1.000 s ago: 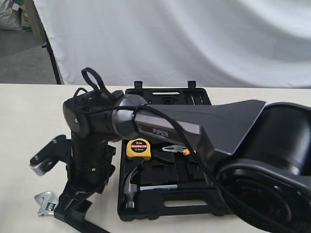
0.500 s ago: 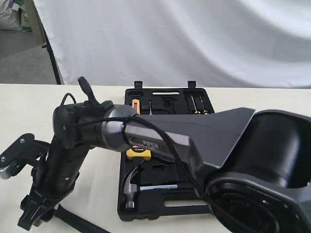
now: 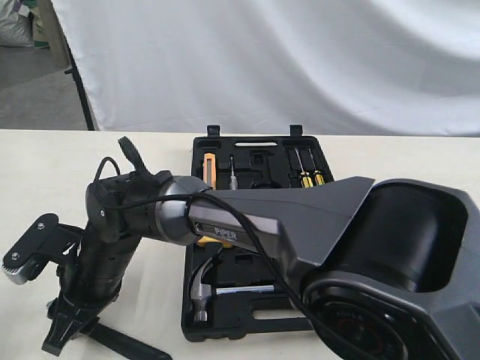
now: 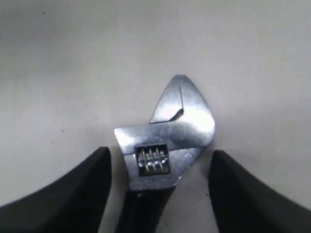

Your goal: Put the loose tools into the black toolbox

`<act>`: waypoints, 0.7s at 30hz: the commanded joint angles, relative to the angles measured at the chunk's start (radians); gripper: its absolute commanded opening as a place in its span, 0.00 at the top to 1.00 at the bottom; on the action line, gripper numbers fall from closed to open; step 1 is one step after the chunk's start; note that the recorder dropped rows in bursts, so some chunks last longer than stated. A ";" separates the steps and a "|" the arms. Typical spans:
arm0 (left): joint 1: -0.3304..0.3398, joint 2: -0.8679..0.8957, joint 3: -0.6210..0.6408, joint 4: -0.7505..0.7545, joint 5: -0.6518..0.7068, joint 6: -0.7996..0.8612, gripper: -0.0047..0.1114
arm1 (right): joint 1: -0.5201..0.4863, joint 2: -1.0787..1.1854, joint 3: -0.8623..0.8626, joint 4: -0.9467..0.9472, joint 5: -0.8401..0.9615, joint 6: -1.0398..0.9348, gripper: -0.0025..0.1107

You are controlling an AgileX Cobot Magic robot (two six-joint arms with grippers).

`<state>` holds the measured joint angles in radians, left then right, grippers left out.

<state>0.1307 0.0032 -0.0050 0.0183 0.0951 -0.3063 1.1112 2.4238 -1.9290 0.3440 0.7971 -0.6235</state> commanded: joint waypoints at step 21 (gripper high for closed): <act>0.025 -0.003 -0.003 0.004 -0.007 -0.005 0.95 | -0.004 -0.102 -0.001 -0.058 0.162 0.007 0.98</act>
<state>0.1307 0.0032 -0.0050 0.0183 0.0951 -0.3063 1.1112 2.3311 -1.9291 0.2962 0.9420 -0.6176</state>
